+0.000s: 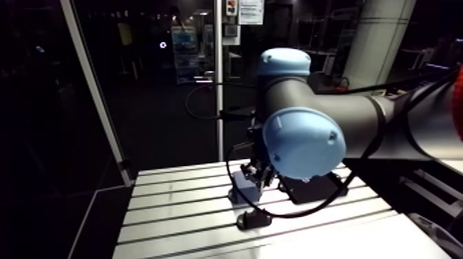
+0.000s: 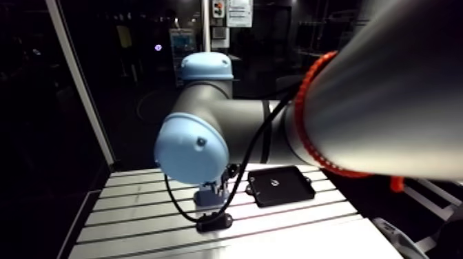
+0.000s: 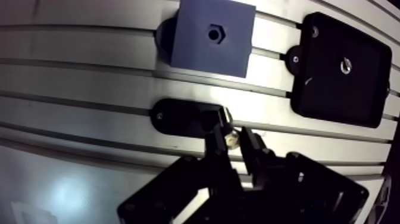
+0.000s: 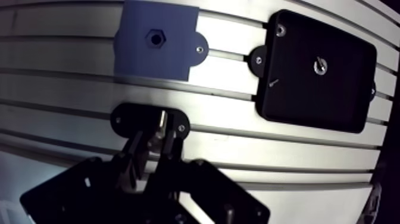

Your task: Pick up the M10 bolt and insert it into the hex recess until seated.

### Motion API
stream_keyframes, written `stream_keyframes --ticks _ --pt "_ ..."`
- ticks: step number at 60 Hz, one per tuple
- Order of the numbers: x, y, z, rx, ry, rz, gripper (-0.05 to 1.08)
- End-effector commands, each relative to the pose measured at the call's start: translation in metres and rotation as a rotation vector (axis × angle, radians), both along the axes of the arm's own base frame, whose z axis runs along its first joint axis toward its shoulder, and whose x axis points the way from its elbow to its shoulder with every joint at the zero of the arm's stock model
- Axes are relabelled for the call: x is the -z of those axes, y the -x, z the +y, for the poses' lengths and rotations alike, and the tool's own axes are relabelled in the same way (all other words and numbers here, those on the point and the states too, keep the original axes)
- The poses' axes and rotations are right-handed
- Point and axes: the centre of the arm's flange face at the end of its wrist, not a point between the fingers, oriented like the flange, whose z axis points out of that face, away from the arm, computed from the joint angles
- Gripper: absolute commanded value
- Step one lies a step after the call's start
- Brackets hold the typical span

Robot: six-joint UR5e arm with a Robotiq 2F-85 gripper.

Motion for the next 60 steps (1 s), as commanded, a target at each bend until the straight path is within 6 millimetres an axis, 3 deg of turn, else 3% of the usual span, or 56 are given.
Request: stream_keyframes --ticks 1,12,26,43,54,60 --pt "-0.039 0.009 0.001 0.003 0.005 -0.014 0.79" --pt "-0.062 0.021 0.001 -0.001 0.009 -0.039 0.84" --pt "-0.095 0.056 0.004 -0.004 0.033 -0.111 0.92" --pt "-0.108 0.091 -0.010 -0.047 0.043 -0.217 0.93" --pt "-0.115 0.094 -0.010 -0.049 0.010 -0.271 0.93" --pt "-0.109 0.100 -0.007 -0.048 -0.023 -0.290 0.93"
